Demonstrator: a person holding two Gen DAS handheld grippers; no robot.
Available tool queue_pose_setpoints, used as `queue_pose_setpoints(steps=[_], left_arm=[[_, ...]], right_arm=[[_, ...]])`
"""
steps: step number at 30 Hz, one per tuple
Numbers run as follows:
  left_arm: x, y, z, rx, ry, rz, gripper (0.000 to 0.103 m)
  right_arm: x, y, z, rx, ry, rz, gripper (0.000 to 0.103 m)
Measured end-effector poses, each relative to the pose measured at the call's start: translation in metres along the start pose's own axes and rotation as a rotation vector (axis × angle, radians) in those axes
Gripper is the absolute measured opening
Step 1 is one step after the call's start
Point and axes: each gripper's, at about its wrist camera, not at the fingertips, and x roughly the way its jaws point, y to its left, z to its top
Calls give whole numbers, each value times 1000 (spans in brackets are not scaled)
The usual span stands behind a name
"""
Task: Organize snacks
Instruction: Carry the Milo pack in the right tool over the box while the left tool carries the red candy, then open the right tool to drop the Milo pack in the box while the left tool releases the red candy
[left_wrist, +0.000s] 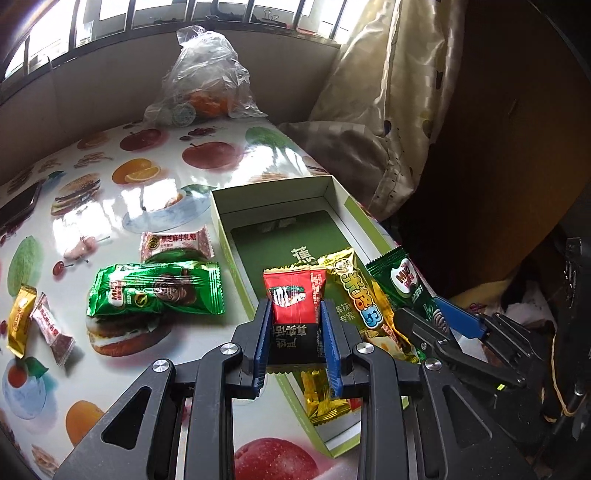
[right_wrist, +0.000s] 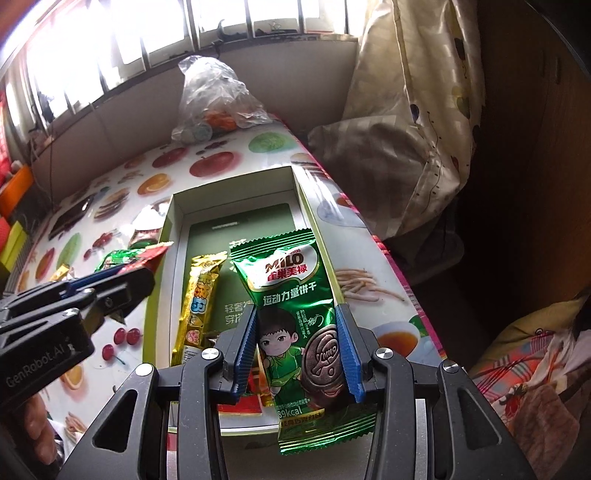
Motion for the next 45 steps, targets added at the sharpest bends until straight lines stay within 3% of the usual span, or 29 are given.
queue_pose_setpoints(steps=[39,45], left_arm=[[27,-11,-5,17,56,9,28],[26,-9,-4,13,57,11,32]], right_arm=[[10,-5,-6,5,11,36,45],[7,-4,-6,11,3,45,47]])
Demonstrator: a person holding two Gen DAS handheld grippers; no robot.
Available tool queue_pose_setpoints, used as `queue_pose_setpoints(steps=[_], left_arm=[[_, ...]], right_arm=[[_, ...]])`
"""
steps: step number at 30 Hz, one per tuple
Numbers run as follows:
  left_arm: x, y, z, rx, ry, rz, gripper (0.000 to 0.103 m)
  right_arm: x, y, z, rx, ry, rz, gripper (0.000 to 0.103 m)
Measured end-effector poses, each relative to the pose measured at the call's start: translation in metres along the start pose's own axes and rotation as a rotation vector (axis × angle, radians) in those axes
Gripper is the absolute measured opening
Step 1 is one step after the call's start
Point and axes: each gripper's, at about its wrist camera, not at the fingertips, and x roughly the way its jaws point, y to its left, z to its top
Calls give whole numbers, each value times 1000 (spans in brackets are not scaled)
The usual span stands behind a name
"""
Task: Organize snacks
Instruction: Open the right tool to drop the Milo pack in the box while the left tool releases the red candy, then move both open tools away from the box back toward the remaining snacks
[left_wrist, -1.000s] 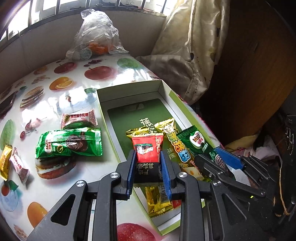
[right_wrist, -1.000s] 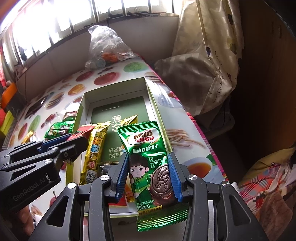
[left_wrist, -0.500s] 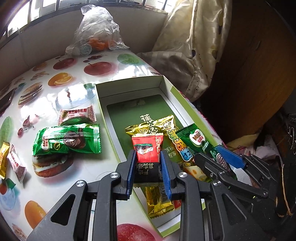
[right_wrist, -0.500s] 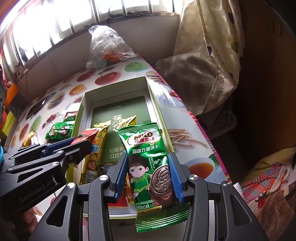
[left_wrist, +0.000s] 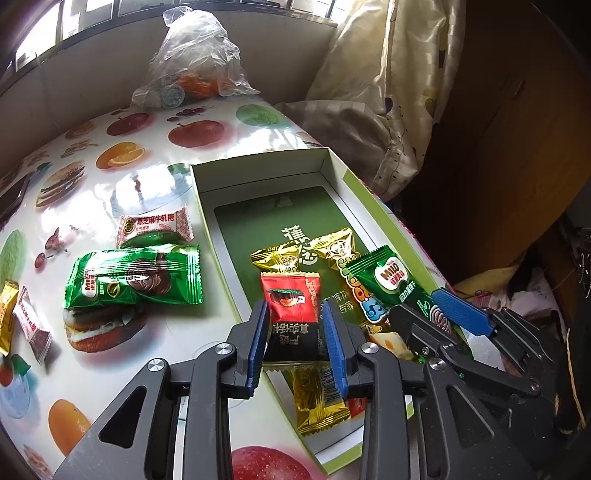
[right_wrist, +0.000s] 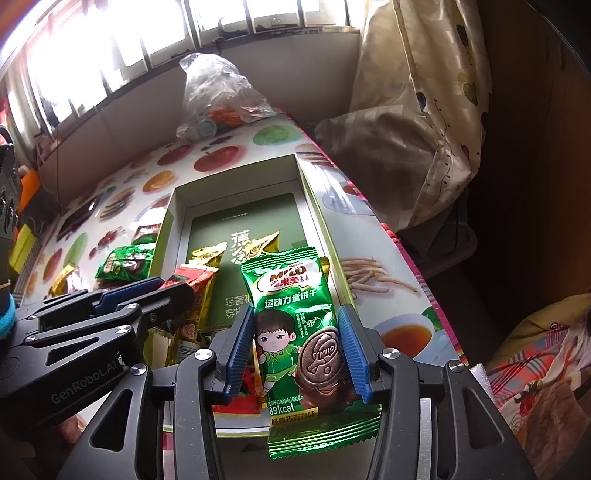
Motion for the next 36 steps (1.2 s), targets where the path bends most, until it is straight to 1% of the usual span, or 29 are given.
queue_pose_setpoints(steps=[4,9,14,17,25,27,34,36], left_arm=[[-2,1,0,1,-4,6,36],[-8,1,-2,1,-18,7,37],[-18,4,-2,-1,-40,5,46],[-25,4,-4,-2,-52,0,49],[-47,8,-11,-3,-91,9,50],[-54,9,-13,3,-111,23,50],[-74,20,-21,-5,-140,62,50],[-80,23,-24,1,-153,88,50]], right_arm=[[0,-1,1,3,-2,-1,48],[-3,0,1,3,-9,-5,49],[-10,-2,1,14,-28,-7,52],[-13,-2,1,22,-34,-7,54],[-23,5,-2,11,-51,-11,54],[-27,8,-3,7,-58,-8,54],[-36,21,-2,-15,-81,-14,54],[-38,26,-2,-23,-84,-12,54]])
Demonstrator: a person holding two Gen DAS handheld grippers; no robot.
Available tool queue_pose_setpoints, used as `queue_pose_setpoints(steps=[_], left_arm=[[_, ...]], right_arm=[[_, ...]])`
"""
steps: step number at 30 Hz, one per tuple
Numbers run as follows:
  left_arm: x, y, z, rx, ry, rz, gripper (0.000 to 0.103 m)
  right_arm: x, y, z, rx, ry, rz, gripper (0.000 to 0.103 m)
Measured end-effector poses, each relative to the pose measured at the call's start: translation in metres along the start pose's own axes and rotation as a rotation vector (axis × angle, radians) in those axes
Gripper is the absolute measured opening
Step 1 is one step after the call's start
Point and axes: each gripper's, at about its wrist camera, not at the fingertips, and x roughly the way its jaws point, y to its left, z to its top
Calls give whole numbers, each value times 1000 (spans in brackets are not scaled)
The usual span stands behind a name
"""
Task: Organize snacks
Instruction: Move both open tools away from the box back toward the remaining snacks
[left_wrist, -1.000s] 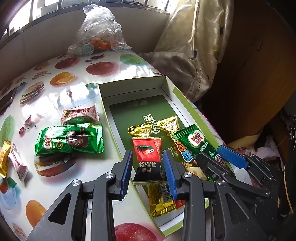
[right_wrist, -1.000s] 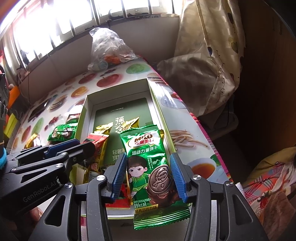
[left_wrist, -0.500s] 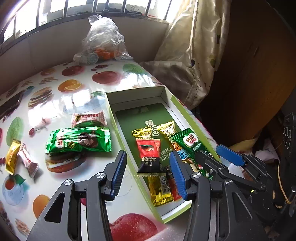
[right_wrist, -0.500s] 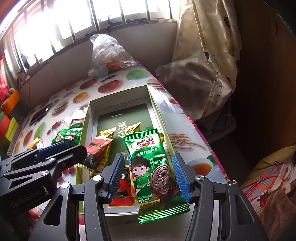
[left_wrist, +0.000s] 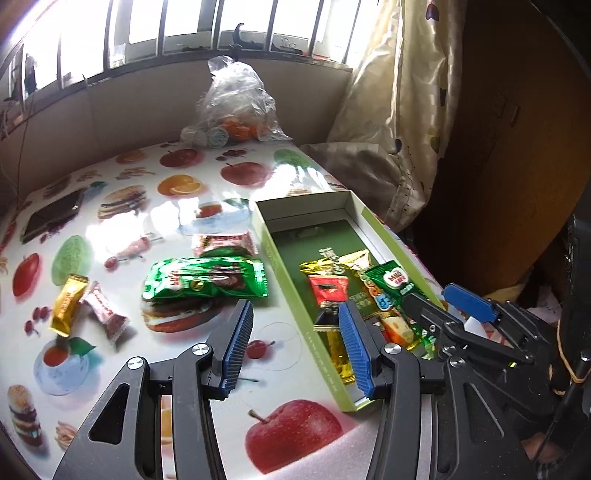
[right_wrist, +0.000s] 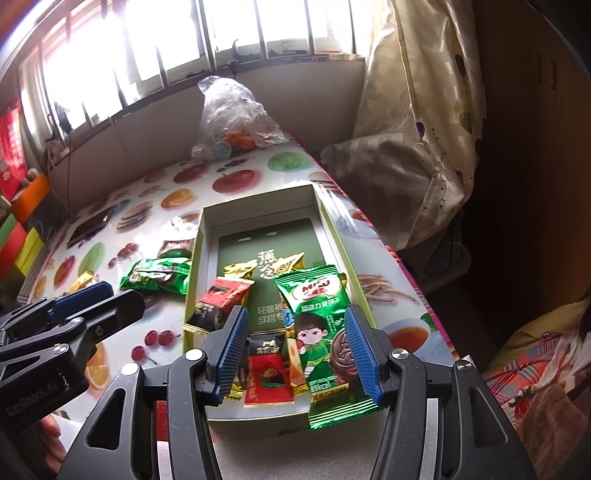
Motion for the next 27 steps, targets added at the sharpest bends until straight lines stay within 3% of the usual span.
queue_pose_setpoints(steps=[11,27], left_arm=[[-18,21,-10,-25,-15,46,50],[-26,75,-27,-140,-5,110,50]], right_arm=[[-5,29,1,-42,-14,40,54],[6,76,1,-124,-4,128,54]])
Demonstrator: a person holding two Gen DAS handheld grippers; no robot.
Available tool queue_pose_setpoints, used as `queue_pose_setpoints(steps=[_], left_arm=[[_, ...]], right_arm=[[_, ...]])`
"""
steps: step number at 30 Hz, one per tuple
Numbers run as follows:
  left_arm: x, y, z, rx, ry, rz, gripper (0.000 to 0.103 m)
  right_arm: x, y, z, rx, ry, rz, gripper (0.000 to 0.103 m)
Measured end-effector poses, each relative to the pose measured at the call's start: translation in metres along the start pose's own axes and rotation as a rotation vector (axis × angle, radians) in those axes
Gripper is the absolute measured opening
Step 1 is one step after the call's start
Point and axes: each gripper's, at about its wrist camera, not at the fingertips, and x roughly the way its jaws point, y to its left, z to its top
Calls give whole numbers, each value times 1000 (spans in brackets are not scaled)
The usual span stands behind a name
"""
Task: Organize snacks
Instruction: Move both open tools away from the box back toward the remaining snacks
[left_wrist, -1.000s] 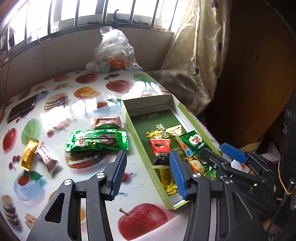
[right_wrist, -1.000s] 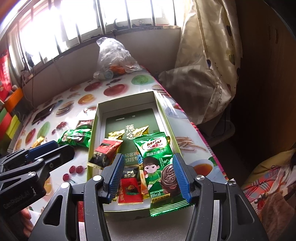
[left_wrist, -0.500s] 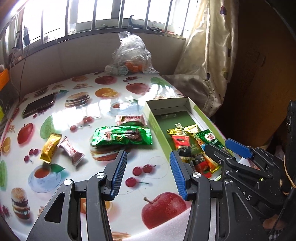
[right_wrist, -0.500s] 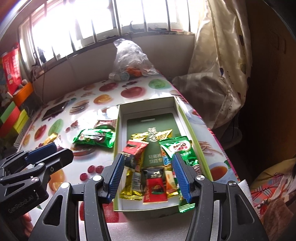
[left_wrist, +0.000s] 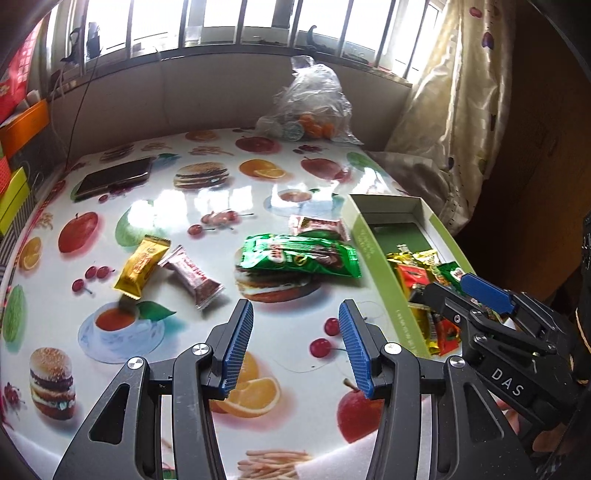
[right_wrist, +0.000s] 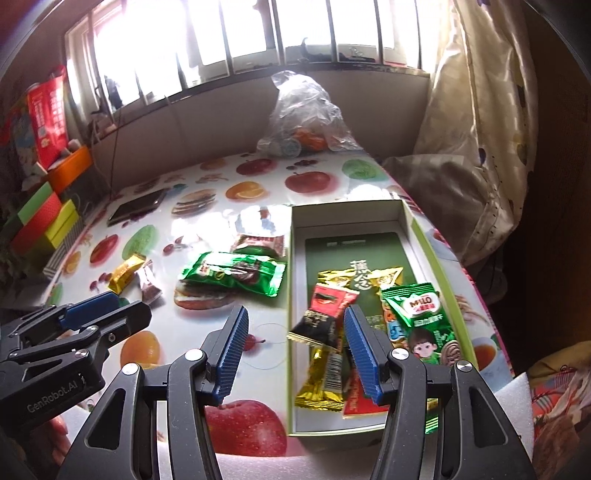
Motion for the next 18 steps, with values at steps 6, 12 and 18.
queue_pose_setpoints(steps=[6,12,18], left_arm=[[0,22,-1,-30,-2,27,50],[5,50,-1,-72,6,63,50],[8,84,-2,-128,7,100,50]], right_arm=[[11,16,3,-43,18,35,54],[25,32,10,-103,36,66,54],[43,45,18,-152,59,95,54]])
